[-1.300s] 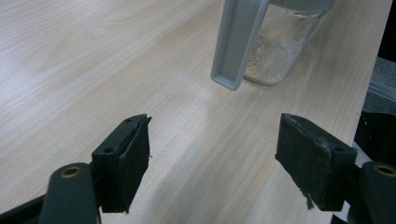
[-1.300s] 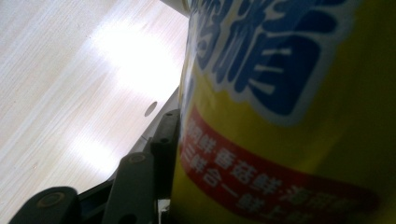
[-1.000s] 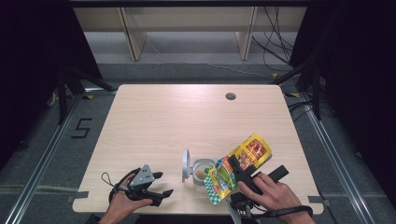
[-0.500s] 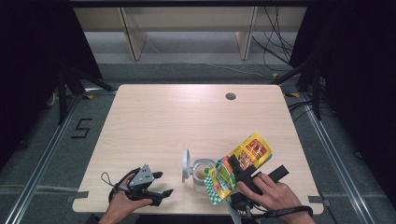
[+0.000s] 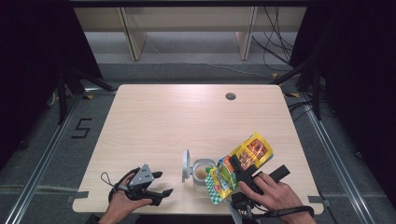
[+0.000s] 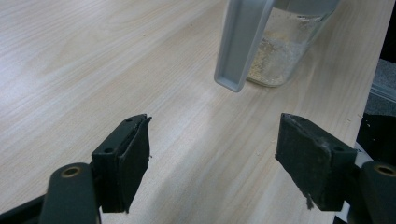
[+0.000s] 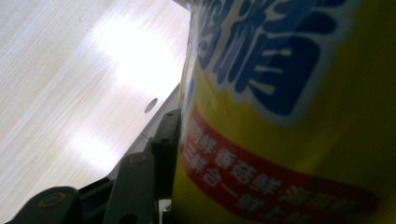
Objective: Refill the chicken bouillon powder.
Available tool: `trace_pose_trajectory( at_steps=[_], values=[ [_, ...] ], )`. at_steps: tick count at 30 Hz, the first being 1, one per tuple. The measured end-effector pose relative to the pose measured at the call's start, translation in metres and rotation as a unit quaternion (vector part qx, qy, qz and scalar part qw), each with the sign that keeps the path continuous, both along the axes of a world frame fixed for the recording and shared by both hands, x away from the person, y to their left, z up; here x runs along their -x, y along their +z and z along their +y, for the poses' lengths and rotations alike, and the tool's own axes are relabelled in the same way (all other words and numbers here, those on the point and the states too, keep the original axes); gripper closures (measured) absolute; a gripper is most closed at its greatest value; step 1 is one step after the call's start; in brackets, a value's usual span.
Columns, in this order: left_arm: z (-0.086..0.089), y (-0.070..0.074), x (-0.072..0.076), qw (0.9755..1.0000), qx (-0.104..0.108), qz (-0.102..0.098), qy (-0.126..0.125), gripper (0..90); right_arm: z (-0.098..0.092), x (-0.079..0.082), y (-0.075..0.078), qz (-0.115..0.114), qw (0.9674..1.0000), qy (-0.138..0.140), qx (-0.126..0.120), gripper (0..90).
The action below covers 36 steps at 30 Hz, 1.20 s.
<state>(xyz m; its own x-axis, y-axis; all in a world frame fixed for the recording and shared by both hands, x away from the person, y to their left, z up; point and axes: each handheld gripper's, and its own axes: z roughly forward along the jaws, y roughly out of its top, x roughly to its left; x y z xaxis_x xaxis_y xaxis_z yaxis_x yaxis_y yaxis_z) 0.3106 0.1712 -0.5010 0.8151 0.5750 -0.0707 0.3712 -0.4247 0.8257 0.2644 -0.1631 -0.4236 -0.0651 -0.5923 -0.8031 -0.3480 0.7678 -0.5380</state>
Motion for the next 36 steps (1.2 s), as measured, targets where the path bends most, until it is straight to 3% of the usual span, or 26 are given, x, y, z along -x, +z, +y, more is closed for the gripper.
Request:
trace_pose_trajectory(
  at_steps=[12, 15, 23, 25, 36],
  values=[
    [0.0001, 0.0008, 0.0009, 0.9999, 0.003, 0.012, 0.008, 25.4, -0.0004, -0.0002, 0.0005, -0.005, 1.0000, 0.004, 0.001, 57.3],
    [-0.0002, 0.0003, 0.0011, 0.9999, 0.004, 0.010, 0.008, 25.4, 0.0003, -0.0010, 0.0015, 0.004, 1.0000, 0.002, 0.003, 57.2],
    [0.0008, 0.0012, 0.0006, 1.0000, -0.001, 0.006, 0.006, 25.4, 0.0035, -0.0011, 0.0019, -0.002, 1.0000, 0.007, 0.000, 57.3],
    [0.0009, 0.0009, 0.0002, 1.0000, -0.001, 0.002, 0.001, 25.4, 0.0041, -0.0019, 0.0027, 0.005, 0.9999, 0.008, 0.013, 57.3],
    [0.0007, 0.0015, 0.0006, 1.0000, -0.001, 0.005, 0.005, 25.4, 0.0035, -0.0031, 0.0020, 0.001, 1.0000, 0.004, 0.000, 57.4]
  ],
)
